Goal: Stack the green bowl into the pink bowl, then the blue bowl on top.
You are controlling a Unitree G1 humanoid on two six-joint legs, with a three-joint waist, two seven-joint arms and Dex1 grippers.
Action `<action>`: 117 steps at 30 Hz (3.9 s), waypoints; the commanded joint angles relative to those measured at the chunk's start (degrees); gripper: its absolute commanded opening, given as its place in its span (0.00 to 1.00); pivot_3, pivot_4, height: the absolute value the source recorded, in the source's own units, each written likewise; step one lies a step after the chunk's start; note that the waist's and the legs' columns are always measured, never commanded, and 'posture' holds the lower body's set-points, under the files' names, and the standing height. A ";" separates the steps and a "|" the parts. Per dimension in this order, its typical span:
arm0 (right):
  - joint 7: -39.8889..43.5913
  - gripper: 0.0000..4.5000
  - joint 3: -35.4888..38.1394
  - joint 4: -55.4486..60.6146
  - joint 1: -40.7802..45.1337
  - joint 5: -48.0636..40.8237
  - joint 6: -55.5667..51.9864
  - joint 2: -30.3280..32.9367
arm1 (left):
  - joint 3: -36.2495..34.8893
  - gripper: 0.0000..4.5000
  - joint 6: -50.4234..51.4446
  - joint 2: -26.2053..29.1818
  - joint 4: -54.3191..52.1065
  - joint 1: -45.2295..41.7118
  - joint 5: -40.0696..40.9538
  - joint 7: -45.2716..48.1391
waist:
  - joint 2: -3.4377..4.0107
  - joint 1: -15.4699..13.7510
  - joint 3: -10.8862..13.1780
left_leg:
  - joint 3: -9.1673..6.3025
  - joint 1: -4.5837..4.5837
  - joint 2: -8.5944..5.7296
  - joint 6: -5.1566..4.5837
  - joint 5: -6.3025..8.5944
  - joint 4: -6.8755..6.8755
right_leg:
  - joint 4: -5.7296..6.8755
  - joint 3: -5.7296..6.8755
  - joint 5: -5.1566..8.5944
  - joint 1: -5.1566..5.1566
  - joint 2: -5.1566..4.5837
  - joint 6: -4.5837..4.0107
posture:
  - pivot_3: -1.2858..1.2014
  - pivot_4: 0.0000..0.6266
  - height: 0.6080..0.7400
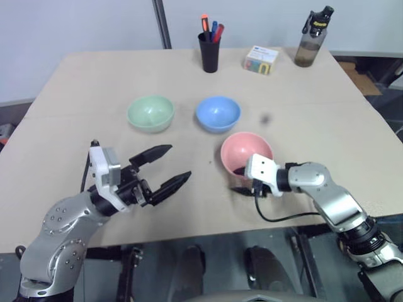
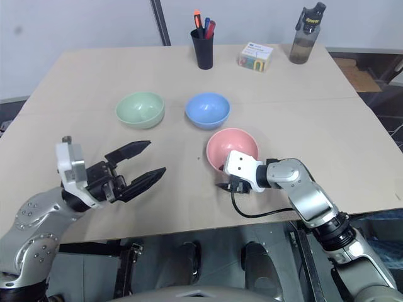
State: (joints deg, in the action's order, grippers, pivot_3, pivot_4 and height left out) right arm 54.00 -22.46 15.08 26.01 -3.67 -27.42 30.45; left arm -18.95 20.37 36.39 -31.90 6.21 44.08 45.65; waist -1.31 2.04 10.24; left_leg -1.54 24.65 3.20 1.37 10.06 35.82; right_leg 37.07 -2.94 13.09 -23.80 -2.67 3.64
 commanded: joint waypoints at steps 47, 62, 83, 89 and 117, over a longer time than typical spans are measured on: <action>-10.80 1.00 32.88 21.91 -22.85 -22.54 1.13 4.59 | 30.86 0.01 -2.17 6.20 15.12 -42.90 -32.74 14.59 | -0.07 -1.38 0.06 | -0.27 0.07 -0.03 0.00 -0.02 -0.09 | -0.03 0.26 0.02 0.07 0.03 0.05 | 0.52 0.24 1.00; -6.69 1.00 48.95 27.27 -47.93 -22.28 17.13 3.87 | 39.87 0.08 -13.39 -2.64 34.43 -55.56 -33.11 34.23 | 0.01 -1.14 0.02 | -0.27 0.07 -0.10 -0.02 -0.01 0.32 | 0.09 0.13 0.05 0.24 0.04 0.12 | 0.52 0.24 1.00; -4.12 1.00 25.41 8.49 -14.85 -16.28 9.94 11.24 | 3.38 0.72 4.79 1.61 8.66 -16.29 -15.76 11.50 | -0.01 0.13 0.10 | -0.25 -0.02 -0.03 -0.02 0.00 0.33 | 0.35 0.09 0.06 0.17 0.06 0.09 | 0.52 0.24 1.00; 0.67 1.00 13.52 -13.50 10.28 -7.31 14.96 6.78 | -5.61 0.99 4.35 -0.32 -1.41 -0.66 -12.98 5.49 | -0.05 -0.16 0.12 | -0.25 0.00 -0.05 -0.01 -0.01 0.44 | 0.33 0.12 0.06 0.16 0.00 0.09 | 0.52 0.24 1.00; -6.01 1.00 36.83 15.11 -13.32 -19.54 -4.85 10.54 | 33.04 0.99 -10.59 10.94 36.37 -49.20 -46.34 6.22 | 0.25 -2.10 0.29 | -0.17 0.11 -0.14 0.00 0.00 0.13 | 0.35 0.05 0.03 -0.03 0.04 0.00 | 0.52 0.24 1.00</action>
State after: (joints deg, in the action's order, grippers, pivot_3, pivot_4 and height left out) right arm 51.02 8.90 22.08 15.48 -20.65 -28.80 40.39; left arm 11.35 15.38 47.92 -1.22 -38.88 0.99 48.73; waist -1.05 -0.06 10.53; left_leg -1.73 24.74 3.07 1.37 10.06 35.96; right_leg 37.40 -2.87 13.13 -23.83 -2.62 3.66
